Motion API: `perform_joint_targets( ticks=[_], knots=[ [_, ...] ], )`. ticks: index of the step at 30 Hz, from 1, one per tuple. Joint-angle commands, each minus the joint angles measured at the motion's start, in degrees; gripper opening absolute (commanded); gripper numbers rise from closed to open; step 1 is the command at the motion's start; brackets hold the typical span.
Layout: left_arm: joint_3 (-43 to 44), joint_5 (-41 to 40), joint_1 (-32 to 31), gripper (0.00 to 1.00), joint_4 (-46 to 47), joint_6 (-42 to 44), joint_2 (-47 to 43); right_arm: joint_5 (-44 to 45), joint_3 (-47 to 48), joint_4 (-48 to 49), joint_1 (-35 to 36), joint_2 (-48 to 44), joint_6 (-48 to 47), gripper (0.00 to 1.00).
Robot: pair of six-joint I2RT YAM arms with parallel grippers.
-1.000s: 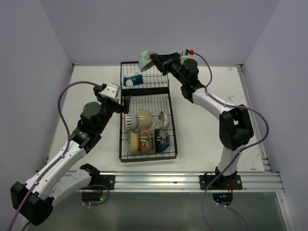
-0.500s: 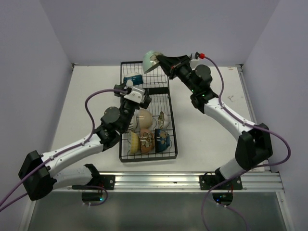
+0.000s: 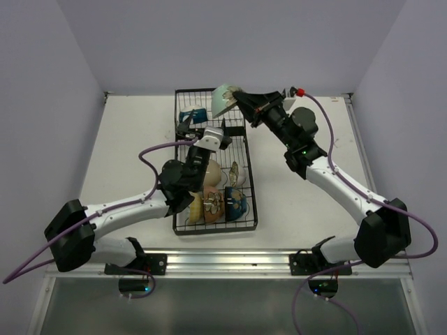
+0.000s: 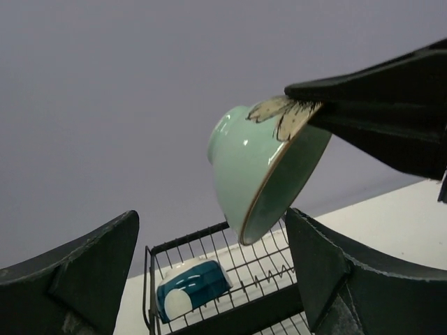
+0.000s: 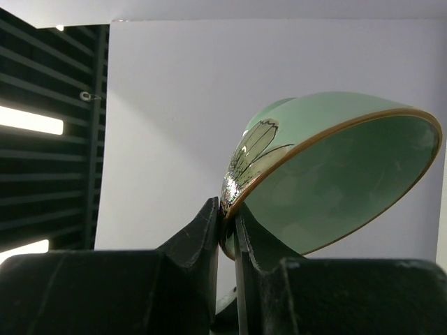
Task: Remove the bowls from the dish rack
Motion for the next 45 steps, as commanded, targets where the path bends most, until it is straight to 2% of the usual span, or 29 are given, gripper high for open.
perform_joint_targets(
  ticks=[1,7,10,17,27,30,32,36,39,42,45],
  knots=[
    [2.8,-2.0,-0.7,0.88,11.4,2.9,1.2,1.2,0.1,4.9,1.0,-3.0,2.1,0.0],
    [3.5,-3.0,-1.0,0.77,14.9,4.6,3.4,0.9,-0.4,4.9,2.3,-2.4,3.0,0.0],
    [3.5,-4.1,-1.0,0.68,17.4,6.8,4.7,0.2,0.5,4.3,2.6,-1.9,2.9,0.0],
    [4.4,-5.5,-1.4,0.39,20.8,11.3,7.1,-0.2,0.5,3.2,2.9,-2.3,2.5,0.0],
    [6.0,-5.3,-1.5,0.26,24.1,14.6,9.3,-1.5,0.1,1.9,3.4,-1.6,3.3,0.0],
    [7.2,-5.2,-1.5,0.16,25.0,18.1,10.9,-1.9,0.1,1.3,3.3,-1.8,3.0,0.0],
    [7.7,-5.4,-1.6,0.01,27.3,20.7,11.8,-1.9,-0.6,1.2,3.4,-2.0,3.1,0.0],
    [8.0,-5.5,-1.6,0.0,27.7,21.4,11.7,-1.4,-1.8,1.5,3.4,-1.7,3.2,0.0],
    [7.8,-6.2,-1.6,0.0,27.5,21.2,11.7,-1.4,-2.8,2.4,3.4,-1.1,4.0,0.04],
    [7.3,-7.4,-1.6,0.0,29.0,21.8,12.1,-1.5,-3.8,2.7,3.4,-0.6,4.6,0.15],
    [7.4,-8.5,-1.6,0.0,29.2,22.7,12.4,-1.6,-4.5,2.8,3.4,-0.4,4.9,0.2]
  ],
)
